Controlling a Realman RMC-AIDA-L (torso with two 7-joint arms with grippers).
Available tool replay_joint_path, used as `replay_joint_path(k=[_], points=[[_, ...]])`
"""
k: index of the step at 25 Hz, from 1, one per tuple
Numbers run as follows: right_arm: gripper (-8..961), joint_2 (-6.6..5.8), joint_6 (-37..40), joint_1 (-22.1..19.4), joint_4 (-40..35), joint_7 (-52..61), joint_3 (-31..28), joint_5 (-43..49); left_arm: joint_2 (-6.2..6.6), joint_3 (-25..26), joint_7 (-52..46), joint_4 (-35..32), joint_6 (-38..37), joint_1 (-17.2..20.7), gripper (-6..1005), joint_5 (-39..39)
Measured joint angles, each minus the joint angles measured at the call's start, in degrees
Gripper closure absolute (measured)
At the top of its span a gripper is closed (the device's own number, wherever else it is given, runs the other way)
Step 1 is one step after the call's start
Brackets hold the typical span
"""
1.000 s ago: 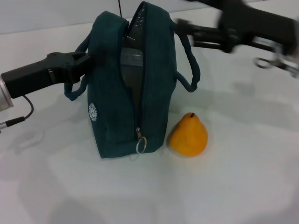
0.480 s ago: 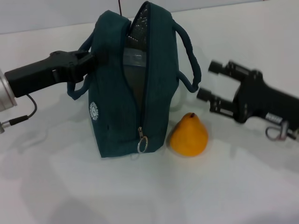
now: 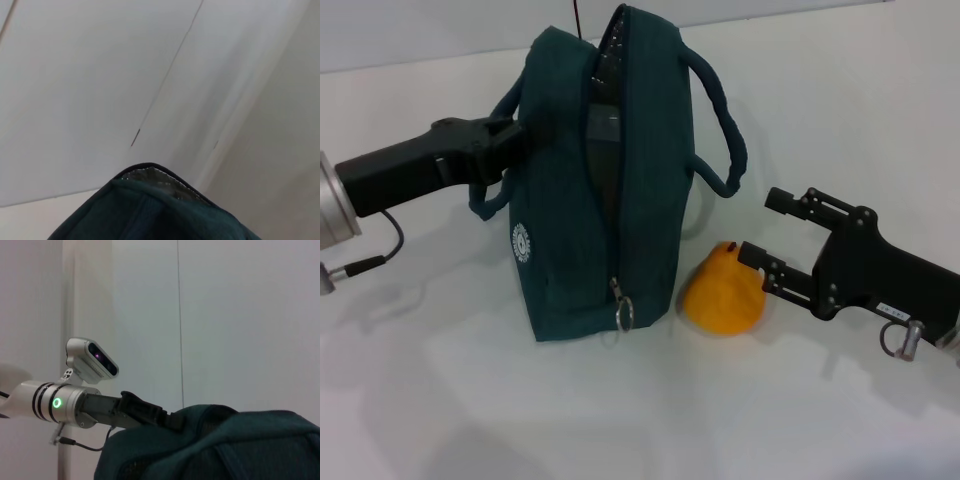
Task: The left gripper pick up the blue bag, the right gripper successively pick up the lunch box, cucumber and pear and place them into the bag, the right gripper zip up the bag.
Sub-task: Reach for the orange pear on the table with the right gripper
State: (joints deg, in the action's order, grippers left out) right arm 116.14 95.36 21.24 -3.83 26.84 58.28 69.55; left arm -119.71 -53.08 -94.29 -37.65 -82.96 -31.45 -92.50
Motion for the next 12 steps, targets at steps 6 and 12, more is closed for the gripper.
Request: replay_joint_path(k=[6, 12], points=[[341, 0.05, -3.1, 0.5, 0.6, -0.2, 0.1, 0.0, 0.00, 0.0, 0.4, 0.4, -0.1, 0.0, 935, 0.1], [364, 0.05, -4.7, 1.7, 1.9, 0.1, 0.2, 0.0, 0.00, 0.0, 0.5, 0.6, -0.1, 0.0, 934, 0.1]])
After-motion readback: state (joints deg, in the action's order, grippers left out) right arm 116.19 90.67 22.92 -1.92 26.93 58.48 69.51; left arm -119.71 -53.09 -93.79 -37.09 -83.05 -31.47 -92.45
